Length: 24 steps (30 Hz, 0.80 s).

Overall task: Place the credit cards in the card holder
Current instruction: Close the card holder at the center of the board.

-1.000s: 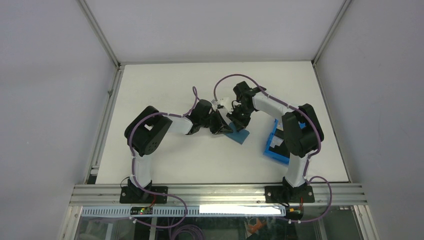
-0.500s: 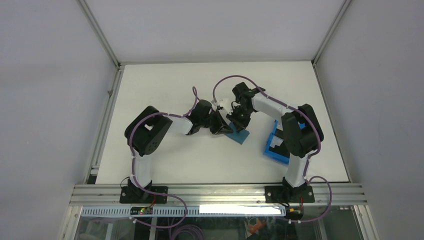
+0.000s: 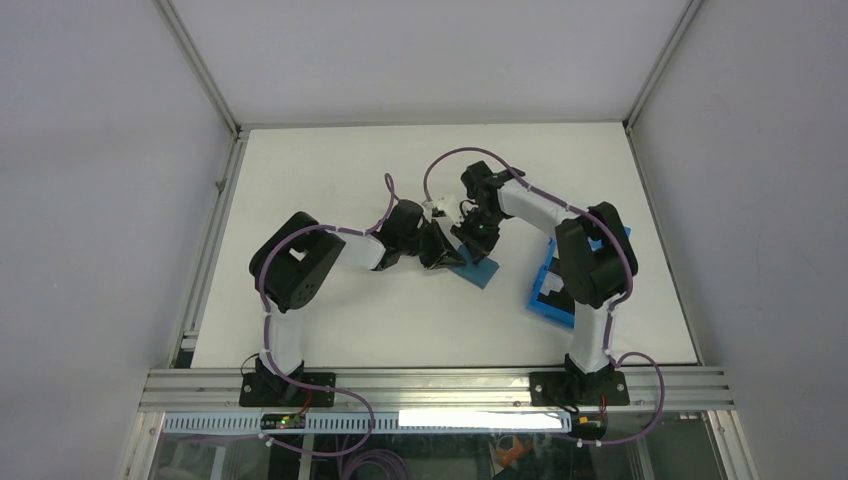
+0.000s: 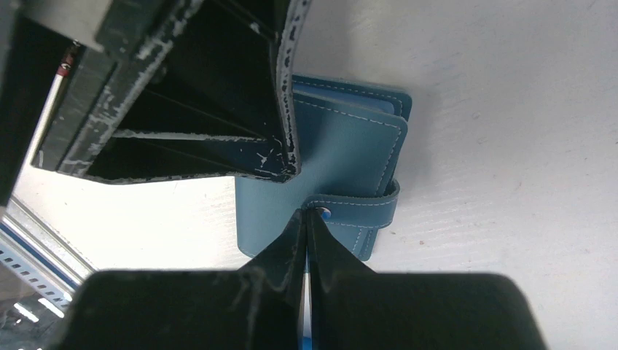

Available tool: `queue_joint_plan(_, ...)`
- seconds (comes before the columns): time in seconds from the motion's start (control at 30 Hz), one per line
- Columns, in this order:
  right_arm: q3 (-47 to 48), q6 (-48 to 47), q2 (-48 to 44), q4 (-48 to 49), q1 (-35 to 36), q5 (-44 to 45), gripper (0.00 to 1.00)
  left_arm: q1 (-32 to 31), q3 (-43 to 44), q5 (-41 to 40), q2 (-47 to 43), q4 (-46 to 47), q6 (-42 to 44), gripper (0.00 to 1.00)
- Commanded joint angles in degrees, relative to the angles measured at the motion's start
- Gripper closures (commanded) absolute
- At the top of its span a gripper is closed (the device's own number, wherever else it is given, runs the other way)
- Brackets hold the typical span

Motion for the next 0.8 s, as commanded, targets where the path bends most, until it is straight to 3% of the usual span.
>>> queue_joint_plan(0.0,1.9,0.4,3.3,-0.1,0.2,1.1,1.0,-0.7,-1.3,0.1,1.2,0.7,-0.2,0.99)
queue_joint_plan(0.4,-1.2,0.6,3.6,0.7,1.0,2.9,1.0,-0.3,-3.2,0.0,2.3,6.9,-3.4,0.97)
queue_joint_plan(0.6,1.7,2.1,5.5,-0.4,0.9,3.2,1.0,-0.2,-3.4,-0.2,1.6,7.3,-3.5,0.94)
queue_joint_plan(0.77,4.5,1.1,3.2,-3.4,0.0,-1.7,0.72,0.0,-4.1,-0.6,-0.1,7.5,-3.4,0.92)
